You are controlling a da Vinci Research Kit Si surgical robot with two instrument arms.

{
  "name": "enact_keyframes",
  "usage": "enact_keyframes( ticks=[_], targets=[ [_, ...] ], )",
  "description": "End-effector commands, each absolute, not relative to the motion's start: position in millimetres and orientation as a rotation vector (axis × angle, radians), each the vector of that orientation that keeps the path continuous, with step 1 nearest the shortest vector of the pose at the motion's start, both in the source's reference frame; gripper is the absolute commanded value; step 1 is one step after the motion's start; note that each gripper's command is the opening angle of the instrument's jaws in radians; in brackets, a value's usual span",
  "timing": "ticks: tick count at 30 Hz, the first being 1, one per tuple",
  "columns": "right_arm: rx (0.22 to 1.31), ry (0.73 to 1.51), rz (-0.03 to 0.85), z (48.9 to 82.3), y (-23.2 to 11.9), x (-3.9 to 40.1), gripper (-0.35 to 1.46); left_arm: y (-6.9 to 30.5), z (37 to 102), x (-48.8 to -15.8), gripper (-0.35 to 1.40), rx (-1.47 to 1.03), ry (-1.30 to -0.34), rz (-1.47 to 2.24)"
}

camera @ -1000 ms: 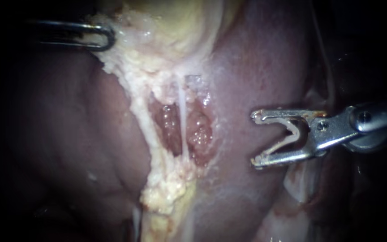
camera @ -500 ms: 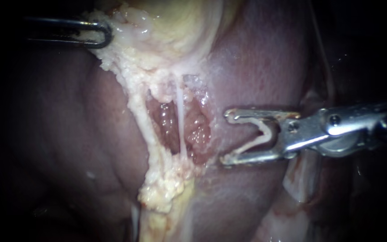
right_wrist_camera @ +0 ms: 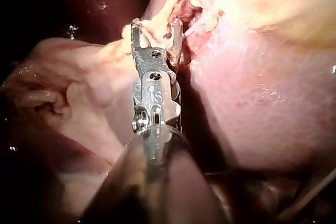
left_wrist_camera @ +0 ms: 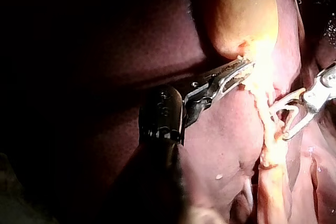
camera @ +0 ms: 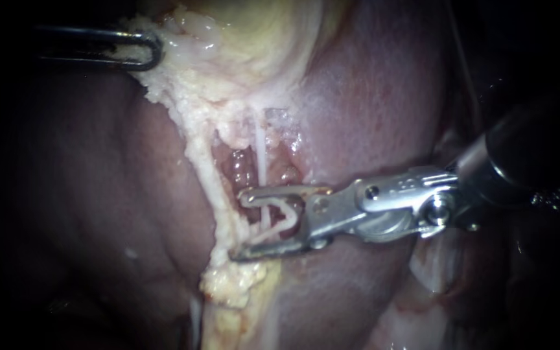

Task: Clipping first clip left tube

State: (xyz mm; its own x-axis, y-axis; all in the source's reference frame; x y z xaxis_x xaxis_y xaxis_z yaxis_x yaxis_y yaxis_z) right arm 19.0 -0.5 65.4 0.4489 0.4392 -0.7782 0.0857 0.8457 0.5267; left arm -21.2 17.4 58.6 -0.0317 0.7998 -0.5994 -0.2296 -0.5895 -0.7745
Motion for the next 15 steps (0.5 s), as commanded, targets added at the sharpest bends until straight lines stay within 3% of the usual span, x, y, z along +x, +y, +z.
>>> enact_keyframes(
  ticks=[1,10,15],
  targets=[
    [0.546,1.095,0.239,65.8,-0.5,19.3,0.47,17.4,58.6,-21.2,-0.35,-1.486,-0.626,1.723],
    [0.546,1.095,0.244,66.8,-0.6,20.7,0.47,17.4,58.5,-21.3,-0.35,-1.487,-0.629,1.723],
    [0.650,1.150,0.229,66.6,-0.8,21.5,0.45,17.4,58.5,-21.3,-0.35,-1.487,-0.629,1.723]
  ],
)
